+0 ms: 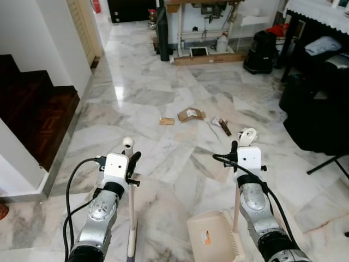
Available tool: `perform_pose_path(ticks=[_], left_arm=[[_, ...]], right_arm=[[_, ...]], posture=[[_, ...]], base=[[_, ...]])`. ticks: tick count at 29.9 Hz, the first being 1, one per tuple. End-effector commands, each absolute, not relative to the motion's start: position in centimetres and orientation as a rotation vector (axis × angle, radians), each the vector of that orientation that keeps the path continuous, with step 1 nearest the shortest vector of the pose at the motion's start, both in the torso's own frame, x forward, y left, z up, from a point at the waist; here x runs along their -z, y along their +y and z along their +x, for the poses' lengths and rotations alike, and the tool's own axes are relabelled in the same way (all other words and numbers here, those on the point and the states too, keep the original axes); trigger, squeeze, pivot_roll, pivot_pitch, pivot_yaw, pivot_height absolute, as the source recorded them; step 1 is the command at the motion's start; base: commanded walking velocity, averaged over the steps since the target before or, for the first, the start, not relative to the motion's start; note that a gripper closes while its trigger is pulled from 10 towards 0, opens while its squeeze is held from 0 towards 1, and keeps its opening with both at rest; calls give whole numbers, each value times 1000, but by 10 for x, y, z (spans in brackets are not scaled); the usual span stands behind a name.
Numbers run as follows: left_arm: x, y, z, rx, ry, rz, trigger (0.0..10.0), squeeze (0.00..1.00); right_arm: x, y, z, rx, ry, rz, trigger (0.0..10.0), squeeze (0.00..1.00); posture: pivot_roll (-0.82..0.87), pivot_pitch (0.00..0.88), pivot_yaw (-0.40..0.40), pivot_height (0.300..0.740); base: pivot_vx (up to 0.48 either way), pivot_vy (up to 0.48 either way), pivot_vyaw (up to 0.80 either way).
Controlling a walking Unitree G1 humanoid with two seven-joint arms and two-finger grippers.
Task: Sweep floor
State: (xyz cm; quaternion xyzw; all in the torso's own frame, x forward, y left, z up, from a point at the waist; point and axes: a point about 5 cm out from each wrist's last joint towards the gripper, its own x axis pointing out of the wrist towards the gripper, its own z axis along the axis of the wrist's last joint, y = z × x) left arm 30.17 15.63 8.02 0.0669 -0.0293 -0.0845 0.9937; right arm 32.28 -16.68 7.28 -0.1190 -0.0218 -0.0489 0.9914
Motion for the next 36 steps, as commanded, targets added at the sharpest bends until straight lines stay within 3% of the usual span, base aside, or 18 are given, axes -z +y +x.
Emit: perform_pose_path(ticks=[1, 9, 36], left_arm=[[-90, 159, 305, 164, -102, 145, 10000, 0], [-90, 159, 305, 163, -103, 144, 10000, 0], [-90, 159, 306, 153, -100, 144, 10000, 0]], right_arm=[[-82, -161, 328, 80, -84, -229, 10000, 0], [-81, -161, 328, 79, -68, -220, 10000, 0], [-83, -157, 329, 47, -84, -236, 10000, 0]], posture=[[54, 0, 41, 740], [54, 0, 38, 740], [55, 0, 30, 740]], base=[[274, 0, 0], [275, 0, -400], [273, 0, 0]])
